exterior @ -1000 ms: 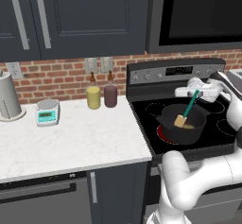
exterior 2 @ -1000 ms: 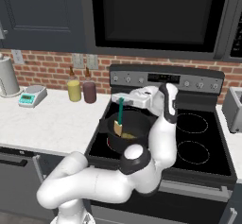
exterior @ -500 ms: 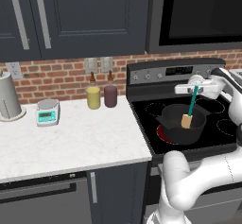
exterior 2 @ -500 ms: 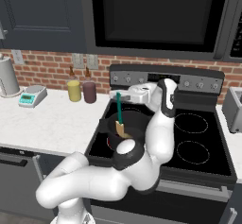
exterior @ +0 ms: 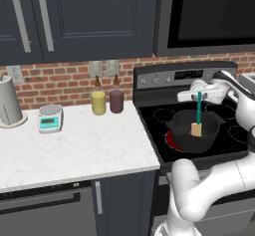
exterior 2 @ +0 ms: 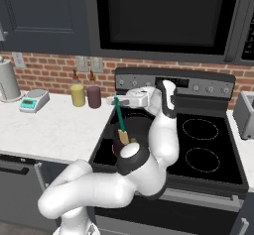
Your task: Put the avocado and potato in the pot. Retrieve the spatula and lightly stir the vegetables in the pot.
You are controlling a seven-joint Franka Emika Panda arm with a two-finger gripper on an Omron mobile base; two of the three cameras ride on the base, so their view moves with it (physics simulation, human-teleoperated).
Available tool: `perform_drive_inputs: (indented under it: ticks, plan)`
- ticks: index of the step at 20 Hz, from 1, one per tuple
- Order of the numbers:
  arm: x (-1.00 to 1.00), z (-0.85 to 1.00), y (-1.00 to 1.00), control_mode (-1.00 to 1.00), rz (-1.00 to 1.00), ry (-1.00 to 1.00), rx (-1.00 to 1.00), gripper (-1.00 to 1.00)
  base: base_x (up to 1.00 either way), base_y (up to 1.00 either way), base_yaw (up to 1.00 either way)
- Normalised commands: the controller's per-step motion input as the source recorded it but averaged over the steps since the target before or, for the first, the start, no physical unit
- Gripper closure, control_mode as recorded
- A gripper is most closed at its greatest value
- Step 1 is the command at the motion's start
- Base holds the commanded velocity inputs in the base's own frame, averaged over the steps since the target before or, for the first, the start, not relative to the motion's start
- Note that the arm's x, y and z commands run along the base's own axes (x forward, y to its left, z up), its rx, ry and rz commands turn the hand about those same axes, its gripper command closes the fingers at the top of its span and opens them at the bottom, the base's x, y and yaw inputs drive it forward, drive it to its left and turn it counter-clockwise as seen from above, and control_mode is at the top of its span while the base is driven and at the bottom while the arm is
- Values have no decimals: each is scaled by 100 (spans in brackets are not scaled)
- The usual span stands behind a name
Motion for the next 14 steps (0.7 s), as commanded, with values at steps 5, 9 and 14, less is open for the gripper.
perform_drive_inputs:
  ticks: [5,9,14]
  plan:
    - [0,0,7,-100,22,-13,9,100,0,0,0]
    - [5,0,0,-100,21,-14,10,100,0,0,0]
    - [-6,-4,0,-100,26,-17,19,100,0,0,0]
